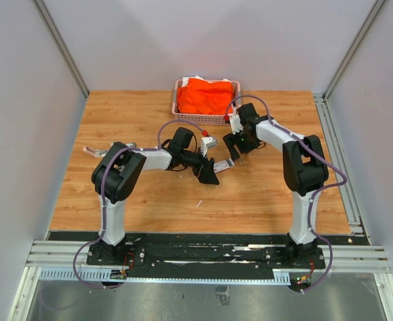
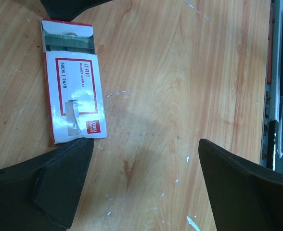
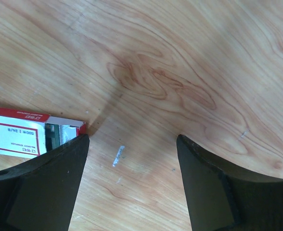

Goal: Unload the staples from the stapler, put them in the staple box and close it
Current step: Close the staple box at the center of the board.

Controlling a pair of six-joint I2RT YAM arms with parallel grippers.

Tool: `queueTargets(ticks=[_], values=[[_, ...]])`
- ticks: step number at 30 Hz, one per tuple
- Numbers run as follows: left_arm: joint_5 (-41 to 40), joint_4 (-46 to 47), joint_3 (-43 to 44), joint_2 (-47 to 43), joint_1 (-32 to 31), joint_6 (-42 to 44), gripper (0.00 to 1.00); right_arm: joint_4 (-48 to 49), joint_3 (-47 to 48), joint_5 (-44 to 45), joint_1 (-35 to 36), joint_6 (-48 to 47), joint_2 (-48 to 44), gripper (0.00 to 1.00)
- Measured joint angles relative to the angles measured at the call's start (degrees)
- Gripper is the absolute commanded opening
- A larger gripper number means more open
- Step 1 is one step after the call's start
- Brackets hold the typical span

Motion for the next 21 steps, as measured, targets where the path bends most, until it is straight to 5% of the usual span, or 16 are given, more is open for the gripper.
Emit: queueTargets(ticks=[21], values=[[-0.13, 0.81, -0.33, 0.0, 0.0, -0.68, 0.98, 2.05, -0.24, -4.55, 1.92, 0.7, 0.09, 0.75]])
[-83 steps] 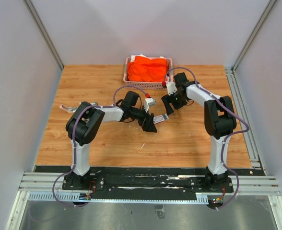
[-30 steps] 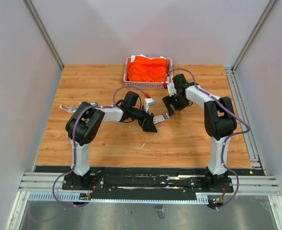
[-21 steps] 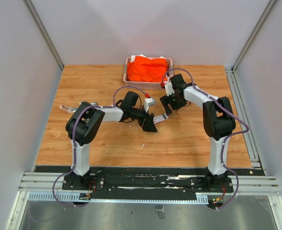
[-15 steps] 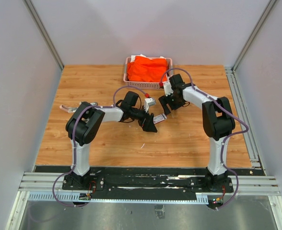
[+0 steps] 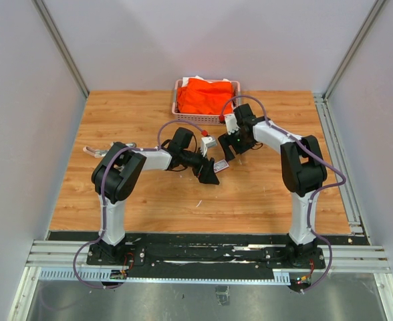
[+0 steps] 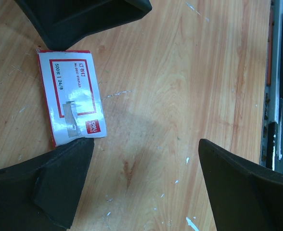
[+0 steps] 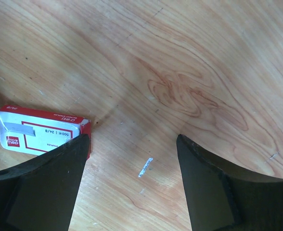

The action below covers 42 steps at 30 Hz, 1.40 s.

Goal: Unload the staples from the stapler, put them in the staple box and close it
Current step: Close the staple box at the center of the board.

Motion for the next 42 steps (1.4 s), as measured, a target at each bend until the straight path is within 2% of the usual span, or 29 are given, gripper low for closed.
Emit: queueTargets(ticks=[21, 30, 35, 42], values=[[-1.53, -3.19, -1.22, -2.23, 0.72, 3.61, 0.98, -0.07, -0.5, 0.09, -0.42, 0.07, -0.59, 0.76], [-1.4, -12.83, -1.9, -5.79, 1.6, 9.09, 0.98, -1.05, -6.32, 3.21, -2.47, -0.59, -6.97, 0.76], [-2.54, -20.28, -1.92, -8.68, 3.3, 12.72, 0.98, -1.14, -6.32, -0.15, -3.15, -1.22, -9.7, 0.76], [-4.57, -26.69, -1.92, -17.75, 7.89, 16.35, 0.98, -1.27, -6.19, -4.28, -1.84, -0.33, -9.99, 0.76]])
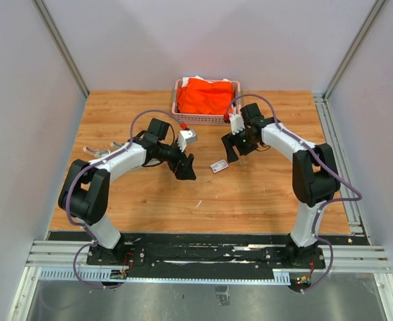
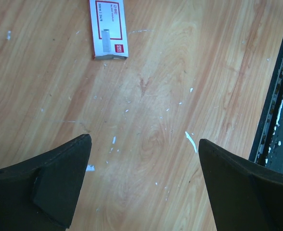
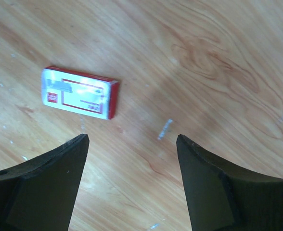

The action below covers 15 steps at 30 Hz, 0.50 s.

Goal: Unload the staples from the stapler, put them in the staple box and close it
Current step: Close the staple box at the center of the board.

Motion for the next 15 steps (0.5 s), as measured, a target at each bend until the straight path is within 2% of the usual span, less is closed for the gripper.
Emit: queueTargets(ticks=[8, 15], values=[[-2.45, -6.14, 0.09, -5.42, 0.5, 4.04, 0.98, 0.15, 1.81, -0.61, 5.92, 2.27, 3.87, 0.76], [-4.37, -8.33, 0.09, -7.63, 0.85, 5.38, 0.98, 1.22, 1.84, 0.31, 7.04, 5.03, 5.9, 0.76]])
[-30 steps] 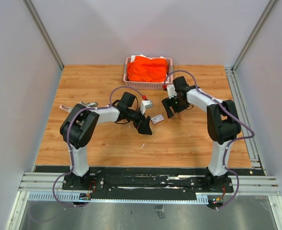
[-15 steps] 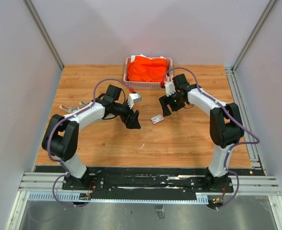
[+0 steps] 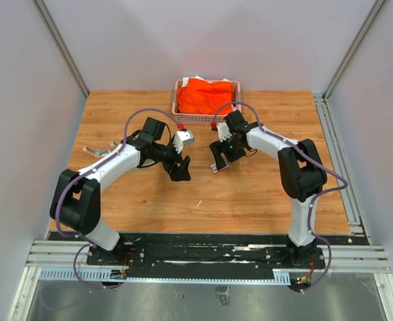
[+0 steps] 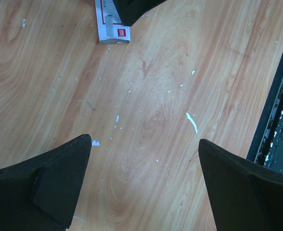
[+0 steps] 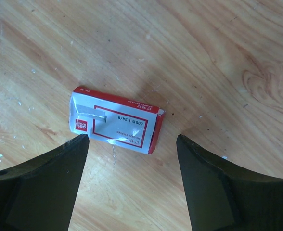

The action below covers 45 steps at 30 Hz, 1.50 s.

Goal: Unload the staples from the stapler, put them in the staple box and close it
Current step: Close the staple box at the center of the board, then move the staple box to the center of the board.

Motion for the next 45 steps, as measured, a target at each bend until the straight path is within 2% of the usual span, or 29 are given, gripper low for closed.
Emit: queueTargets(ticks=[29, 45], values=[[-2.4, 2.97, -0.9, -0.59, 0.0, -1.18, 0.98, 3.23, 0.11, 1.9, 3.93, 7.91, 1.07, 0.76], [-9.77, 9.14, -4.04, -0.66, 0.0, -6.84, 0.98, 3.78, -0.11, 6.97, 6.49, 8.35, 1.07, 0.76]])
